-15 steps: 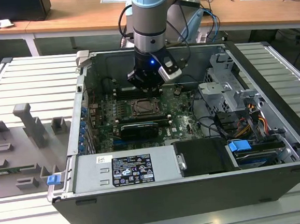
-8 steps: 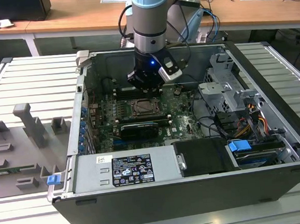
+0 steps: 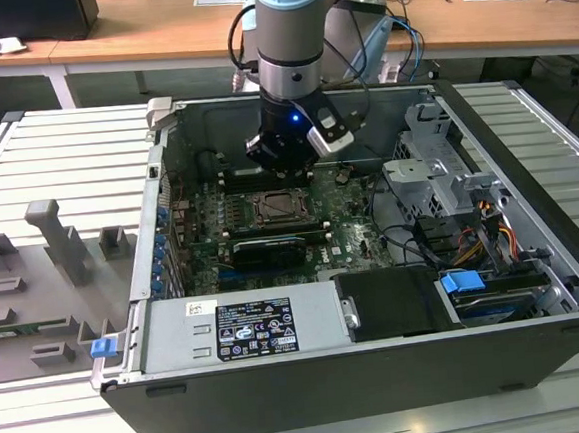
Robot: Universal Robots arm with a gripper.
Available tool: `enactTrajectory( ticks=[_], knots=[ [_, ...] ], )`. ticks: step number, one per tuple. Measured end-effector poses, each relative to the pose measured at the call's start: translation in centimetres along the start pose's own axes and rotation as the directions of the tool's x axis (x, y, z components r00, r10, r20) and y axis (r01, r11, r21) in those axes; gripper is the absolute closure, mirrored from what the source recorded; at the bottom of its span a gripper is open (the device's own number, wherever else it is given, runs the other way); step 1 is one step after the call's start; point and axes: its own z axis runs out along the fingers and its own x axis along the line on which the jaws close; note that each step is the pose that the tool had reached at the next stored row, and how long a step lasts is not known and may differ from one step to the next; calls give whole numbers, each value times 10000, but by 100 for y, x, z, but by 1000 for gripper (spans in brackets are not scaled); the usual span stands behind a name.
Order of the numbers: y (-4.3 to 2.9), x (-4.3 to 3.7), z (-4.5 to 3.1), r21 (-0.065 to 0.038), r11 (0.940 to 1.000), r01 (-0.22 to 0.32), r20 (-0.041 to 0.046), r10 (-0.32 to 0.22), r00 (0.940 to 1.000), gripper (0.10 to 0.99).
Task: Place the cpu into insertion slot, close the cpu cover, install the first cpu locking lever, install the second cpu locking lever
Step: 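Install the second cpu locking lever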
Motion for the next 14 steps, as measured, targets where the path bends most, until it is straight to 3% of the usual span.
enactTrajectory(
  ticks=[4,10,11,14],
  knots=[
    [-3,-3,-83,-1,10000,2,-8,-2,10000,980],
    [-154,5,-94,10,10000,1,-10,-1,10000,980],
    [-193,7,-96,9,10000,-1,-10,1,10000,980],
    [-424,18,-105,11,10000,-1,-15,1,10000,980]
  ],
)
